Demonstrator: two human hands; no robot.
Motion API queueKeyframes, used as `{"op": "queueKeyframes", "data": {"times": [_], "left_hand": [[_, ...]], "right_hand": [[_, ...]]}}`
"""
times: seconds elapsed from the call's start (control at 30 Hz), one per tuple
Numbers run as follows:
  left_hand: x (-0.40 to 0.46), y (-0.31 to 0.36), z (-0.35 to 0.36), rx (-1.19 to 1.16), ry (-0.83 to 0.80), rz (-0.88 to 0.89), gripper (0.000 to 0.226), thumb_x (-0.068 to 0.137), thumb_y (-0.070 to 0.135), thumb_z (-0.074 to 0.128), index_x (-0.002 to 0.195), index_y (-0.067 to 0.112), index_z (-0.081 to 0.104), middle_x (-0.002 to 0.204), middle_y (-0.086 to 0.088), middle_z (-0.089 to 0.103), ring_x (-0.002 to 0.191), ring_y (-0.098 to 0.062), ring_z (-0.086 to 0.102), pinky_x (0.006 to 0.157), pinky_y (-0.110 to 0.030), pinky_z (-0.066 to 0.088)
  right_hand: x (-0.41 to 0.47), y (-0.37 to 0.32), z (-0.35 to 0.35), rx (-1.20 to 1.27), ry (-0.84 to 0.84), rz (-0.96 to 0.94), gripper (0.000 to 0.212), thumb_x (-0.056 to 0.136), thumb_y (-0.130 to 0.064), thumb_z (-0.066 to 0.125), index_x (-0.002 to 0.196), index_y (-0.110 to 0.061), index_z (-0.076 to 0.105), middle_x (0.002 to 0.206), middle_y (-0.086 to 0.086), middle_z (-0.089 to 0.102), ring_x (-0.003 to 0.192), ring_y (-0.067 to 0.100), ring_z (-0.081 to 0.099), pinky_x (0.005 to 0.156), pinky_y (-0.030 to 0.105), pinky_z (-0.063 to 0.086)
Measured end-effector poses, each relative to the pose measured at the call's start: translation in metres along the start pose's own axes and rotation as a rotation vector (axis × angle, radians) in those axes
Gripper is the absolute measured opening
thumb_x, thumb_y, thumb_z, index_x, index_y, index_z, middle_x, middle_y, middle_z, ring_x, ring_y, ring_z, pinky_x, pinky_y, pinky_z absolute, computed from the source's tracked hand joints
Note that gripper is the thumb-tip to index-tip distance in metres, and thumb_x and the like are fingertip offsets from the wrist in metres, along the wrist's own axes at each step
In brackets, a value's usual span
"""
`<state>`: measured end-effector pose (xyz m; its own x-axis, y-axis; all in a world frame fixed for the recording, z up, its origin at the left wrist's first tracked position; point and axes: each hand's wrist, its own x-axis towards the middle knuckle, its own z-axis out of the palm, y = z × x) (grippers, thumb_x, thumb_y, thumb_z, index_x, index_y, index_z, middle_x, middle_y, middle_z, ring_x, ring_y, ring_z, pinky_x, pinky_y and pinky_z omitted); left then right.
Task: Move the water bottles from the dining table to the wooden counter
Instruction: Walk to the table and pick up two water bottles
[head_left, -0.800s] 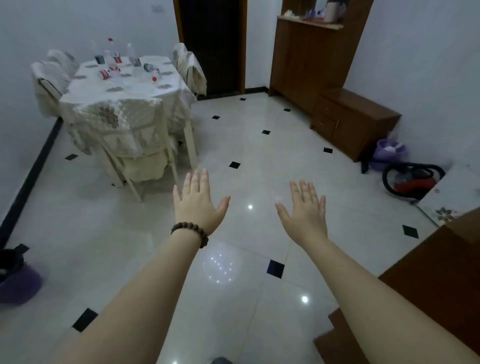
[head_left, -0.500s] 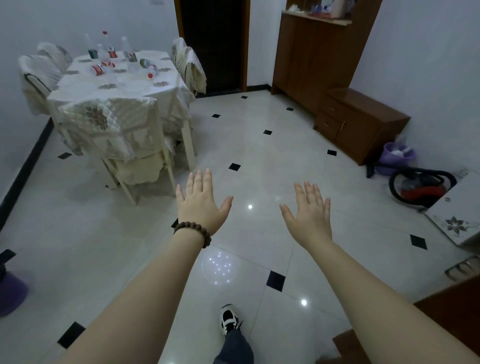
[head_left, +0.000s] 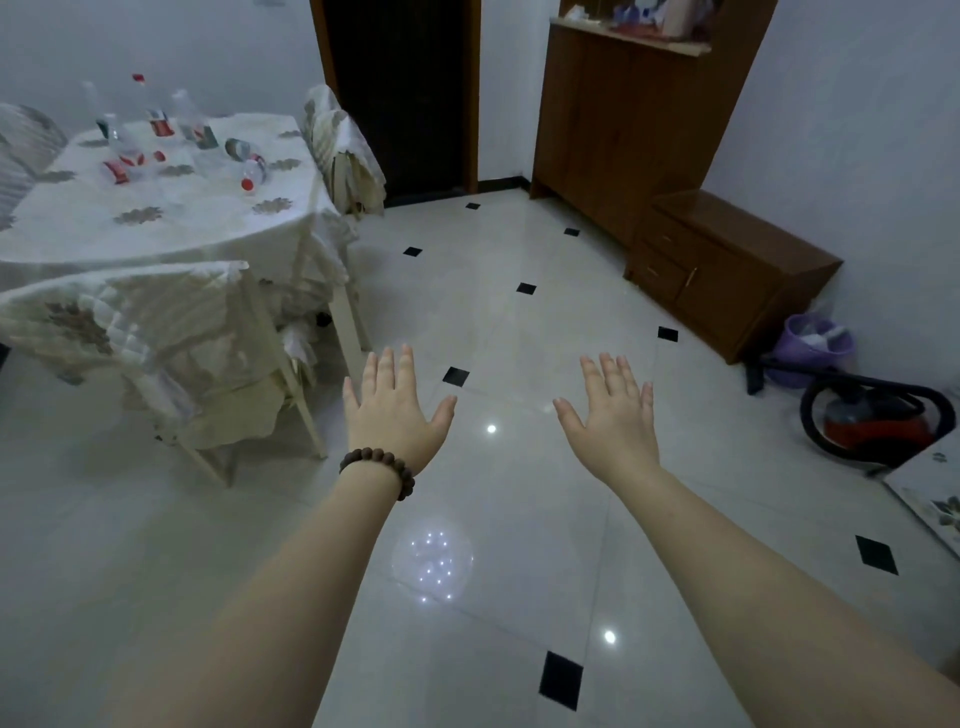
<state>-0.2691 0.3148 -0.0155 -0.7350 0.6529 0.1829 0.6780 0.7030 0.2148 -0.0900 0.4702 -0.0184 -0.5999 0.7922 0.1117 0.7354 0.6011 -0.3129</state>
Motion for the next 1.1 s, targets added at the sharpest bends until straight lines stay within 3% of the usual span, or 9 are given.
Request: {"op": "queueKeyframes", "data": {"times": [0.4, 0.77, 1.1], "left_hand": [[0.208, 0.055, 0.06, 0.006, -0.002, -0.012, 0.08, 0.09, 0.062, 0.033, 0.153, 0.019, 0.005, 0.16, -0.003, 0.01, 0.147, -0.019, 0.002, 0.118, -0.046, 0.003], [0.433, 0.126, 0.108, 0.027, 0.023, -0.184, 0.081, 0.09, 0.063, 0.033, 0.153, 0.02, 0.003, 0.16, -0.003, 0.01, 0.147, -0.02, 0.002, 0.118, -0.047, 0.004], [0.569, 0.118, 0.143, 0.053, 0.035, -0.322, 0.082, 0.089, 0.064, 0.035, 0.153, 0.02, 0.007, 0.159, -0.004, 0.014, 0.147, -0.021, 0.005, 0.118, -0.047, 0.005]], "right_hand": [[0.22, 0.031, 0.028, 0.026, 0.009, -0.008, 0.065, 0.097, -0.05, 0.034, 0.152, -0.02, 0.015, 0.161, 0.003, 0.007, 0.149, 0.017, -0.005, 0.12, 0.045, -0.005], [0.486, 0.07, 0.037, 0.036, -0.054, -0.13, 0.065, 0.097, -0.049, 0.034, 0.151, -0.02, 0.016, 0.162, 0.002, 0.007, 0.149, 0.017, -0.004, 0.12, 0.043, -0.005], [0.649, 0.051, 0.082, 0.087, -0.131, -0.23, 0.065, 0.097, -0.048, 0.036, 0.151, -0.018, 0.017, 0.161, 0.003, 0.009, 0.149, 0.017, -0.003, 0.12, 0.044, -0.004]]}}
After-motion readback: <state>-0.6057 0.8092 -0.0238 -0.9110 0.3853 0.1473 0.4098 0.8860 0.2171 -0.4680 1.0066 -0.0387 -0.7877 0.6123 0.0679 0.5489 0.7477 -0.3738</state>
